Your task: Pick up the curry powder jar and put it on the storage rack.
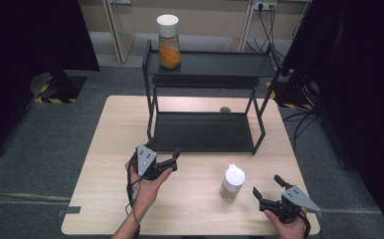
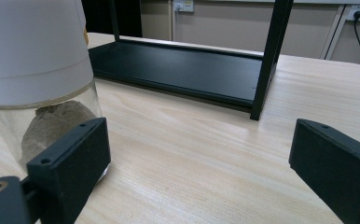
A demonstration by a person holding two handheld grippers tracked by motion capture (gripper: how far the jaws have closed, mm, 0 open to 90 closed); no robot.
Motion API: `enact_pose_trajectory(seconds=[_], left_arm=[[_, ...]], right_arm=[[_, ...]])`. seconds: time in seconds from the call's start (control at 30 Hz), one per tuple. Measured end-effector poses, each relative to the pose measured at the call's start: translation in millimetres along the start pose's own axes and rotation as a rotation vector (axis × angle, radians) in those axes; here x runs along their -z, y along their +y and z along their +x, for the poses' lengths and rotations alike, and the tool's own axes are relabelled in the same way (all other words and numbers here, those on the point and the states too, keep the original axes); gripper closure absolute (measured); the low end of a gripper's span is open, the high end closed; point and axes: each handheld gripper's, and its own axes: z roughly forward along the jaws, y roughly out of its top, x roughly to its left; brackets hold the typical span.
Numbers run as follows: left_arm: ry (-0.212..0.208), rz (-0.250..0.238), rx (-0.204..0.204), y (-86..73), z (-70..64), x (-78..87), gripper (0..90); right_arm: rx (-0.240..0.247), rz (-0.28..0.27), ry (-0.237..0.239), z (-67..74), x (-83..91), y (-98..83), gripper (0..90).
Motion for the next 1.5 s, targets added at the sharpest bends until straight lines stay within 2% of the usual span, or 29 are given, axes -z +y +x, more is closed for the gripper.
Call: enact_pose_trajectory(seconds=[0.33,0.8,1.0,1.07,1.13,1.27,1.5], left_arm=[[0.007,0.017,0.017,-16.8,-0.8,7.6,11.9],[0.009,0.076,0.034,-45.5,-2.2,18.3,11.9],[-0.019,0.077,0.055,-55.7,3.3,20.2,11.1],[-0.021,0.094,0.060,-59.3,2.9,20.3,10.9],[-0.023,0.109,0.058,-60.3,1.7,19.9,10.9],[-0.016,0.106,0.043,-60.8,-1.6,20.1,10.8],[-0.009,0.104,0.044,-61.1,-2.7,20.3,10.8]], right_arm=[[0.001,0.000,0.000,0.0,0.0,0.0,5.6],[0.001,0.001,0.006,-0.9,0.0,0.2,5.6],[0.002,0.002,0.006,-0.4,0.0,0.3,5.6],[0.001,-0.001,0.006,-0.7,0.3,-0.2,5.6],[0.001,0.002,0.007,-0.8,0.0,0.2,5.6],[0.002,0.005,0.007,-0.6,-0.3,0.8,5.6],[-0.001,0.005,0.006,-0.8,-0.3,0.9,5.6]])
